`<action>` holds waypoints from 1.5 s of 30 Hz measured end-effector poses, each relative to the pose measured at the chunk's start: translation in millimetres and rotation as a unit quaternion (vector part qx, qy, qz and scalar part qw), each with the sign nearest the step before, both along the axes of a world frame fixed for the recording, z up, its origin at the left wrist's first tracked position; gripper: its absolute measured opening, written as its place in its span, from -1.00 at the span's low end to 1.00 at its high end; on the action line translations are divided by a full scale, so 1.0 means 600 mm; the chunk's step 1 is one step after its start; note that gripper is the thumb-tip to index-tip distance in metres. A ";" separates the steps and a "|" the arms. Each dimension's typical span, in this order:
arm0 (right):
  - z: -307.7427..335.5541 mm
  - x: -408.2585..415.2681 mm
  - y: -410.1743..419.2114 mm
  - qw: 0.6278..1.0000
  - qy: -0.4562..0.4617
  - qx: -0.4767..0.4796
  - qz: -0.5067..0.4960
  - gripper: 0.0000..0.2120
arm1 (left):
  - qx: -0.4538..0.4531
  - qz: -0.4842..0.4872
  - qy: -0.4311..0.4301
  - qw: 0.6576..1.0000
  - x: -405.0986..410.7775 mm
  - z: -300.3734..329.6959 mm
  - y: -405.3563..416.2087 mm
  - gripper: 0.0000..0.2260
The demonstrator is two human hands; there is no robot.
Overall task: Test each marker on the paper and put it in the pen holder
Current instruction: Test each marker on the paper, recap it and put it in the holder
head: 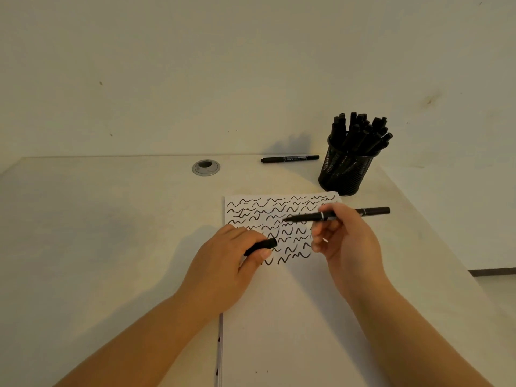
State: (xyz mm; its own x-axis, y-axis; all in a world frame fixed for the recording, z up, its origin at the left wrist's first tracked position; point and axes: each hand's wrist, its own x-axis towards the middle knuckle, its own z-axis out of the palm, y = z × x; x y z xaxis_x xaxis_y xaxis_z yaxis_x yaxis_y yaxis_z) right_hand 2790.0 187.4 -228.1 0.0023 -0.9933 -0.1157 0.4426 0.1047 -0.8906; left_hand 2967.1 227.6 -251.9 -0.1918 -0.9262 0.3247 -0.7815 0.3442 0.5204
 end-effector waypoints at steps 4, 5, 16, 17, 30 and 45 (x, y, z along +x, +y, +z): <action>-0.020 -0.009 0.001 0.999 0.031 -0.033 -0.003 -0.79 | 0.002 0.003 0.005 1.000 0.002 0.001 -0.001 -0.71; -0.022 -0.011 0.000 0.999 0.033 -0.040 -0.001 -0.81 | 0.004 0.002 0.006 1.000 0.002 0.001 -0.001 -0.71; -0.028 -0.008 0.007 0.996 0.069 -0.048 0.017 -0.82 | 0.020 -0.010 0.026 0.999 0.002 0.004 0.003 -0.78; -0.028 -0.007 0.008 0.996 0.074 -0.049 0.024 -0.82 | 0.023 -0.011 0.025 0.999 0.001 0.005 0.003 -0.78; -0.025 0.009 0.024 0.960 0.194 -0.137 0.151 -0.89 | 0.046 -0.030 0.065 0.996 -0.003 0.010 0.008 -0.90; -0.031 0.006 0.026 0.953 0.135 -0.184 0.199 -0.89 | 0.062 -0.058 0.159 0.984 -0.005 0.012 0.011 -0.78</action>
State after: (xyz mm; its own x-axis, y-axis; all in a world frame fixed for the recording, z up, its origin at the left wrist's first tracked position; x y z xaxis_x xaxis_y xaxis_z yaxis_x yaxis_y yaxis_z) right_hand 2793.5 203.2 -246.5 0.4065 -0.8933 0.1916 0.1830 -0.1258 -0.9750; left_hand 2964.3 234.1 -244.9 -0.2045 -0.9403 0.2720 -0.5317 0.3400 0.7757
